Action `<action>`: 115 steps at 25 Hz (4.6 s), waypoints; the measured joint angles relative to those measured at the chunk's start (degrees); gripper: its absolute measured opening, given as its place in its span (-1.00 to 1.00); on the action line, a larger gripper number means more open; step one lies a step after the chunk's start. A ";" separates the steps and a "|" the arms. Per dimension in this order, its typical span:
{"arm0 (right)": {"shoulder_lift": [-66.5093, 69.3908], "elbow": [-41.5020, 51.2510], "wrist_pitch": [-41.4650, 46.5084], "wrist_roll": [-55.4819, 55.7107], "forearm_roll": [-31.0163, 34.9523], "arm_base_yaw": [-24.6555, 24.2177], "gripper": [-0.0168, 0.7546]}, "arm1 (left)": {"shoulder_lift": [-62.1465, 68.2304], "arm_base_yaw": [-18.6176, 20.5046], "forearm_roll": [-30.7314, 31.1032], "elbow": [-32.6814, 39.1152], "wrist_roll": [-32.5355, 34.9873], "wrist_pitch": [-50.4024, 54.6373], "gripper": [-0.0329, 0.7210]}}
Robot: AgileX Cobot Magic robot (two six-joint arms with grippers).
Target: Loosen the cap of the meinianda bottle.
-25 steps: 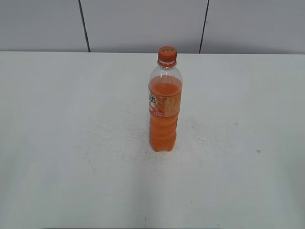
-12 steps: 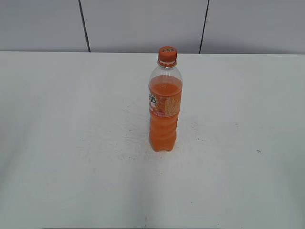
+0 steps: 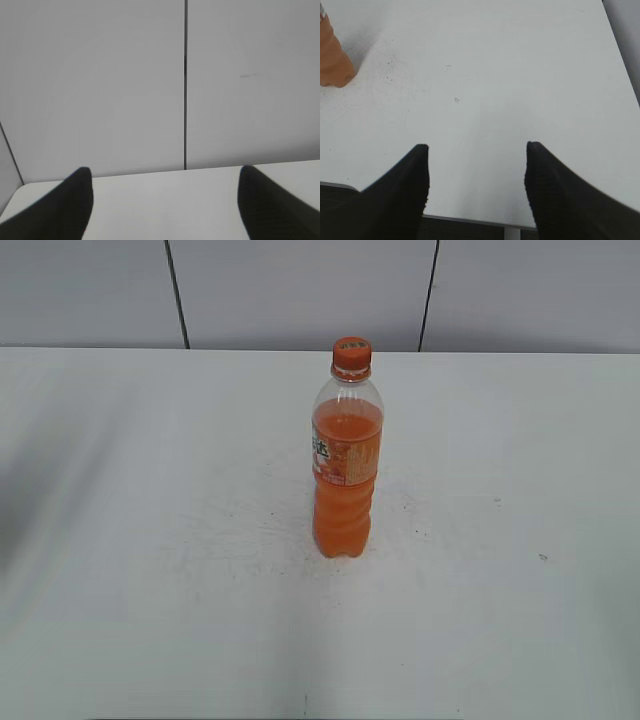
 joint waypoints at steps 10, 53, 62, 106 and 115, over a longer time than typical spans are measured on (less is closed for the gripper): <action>0.00 0.00 0.00 0.00 0.00 0.00 0.24 | 24.39 -7.80 4.74 -0.05 -0.19 -20.98 0.47; 0.00 0.00 0.00 0.00 0.00 0.00 0.24 | 71.56 -13.73 77.38 -23.83 -31.17 -62.88 0.85; 0.00 0.00 0.00 0.00 0.00 0.00 0.24 | 77.77 -18.65 74.89 -31.37 -33.11 -62.99 0.59; 19.19 -10.74 -1.22 4.08 0.78 0.00 0.24 | 78.52 -19.19 73.26 -32.73 -33.34 -62.82 0.13; 50.38 -28.80 -6.99 4.65 0.91 0.00 0.24 | 78.58 -19.31 72.56 -32.73 -33.47 -62.82 0.13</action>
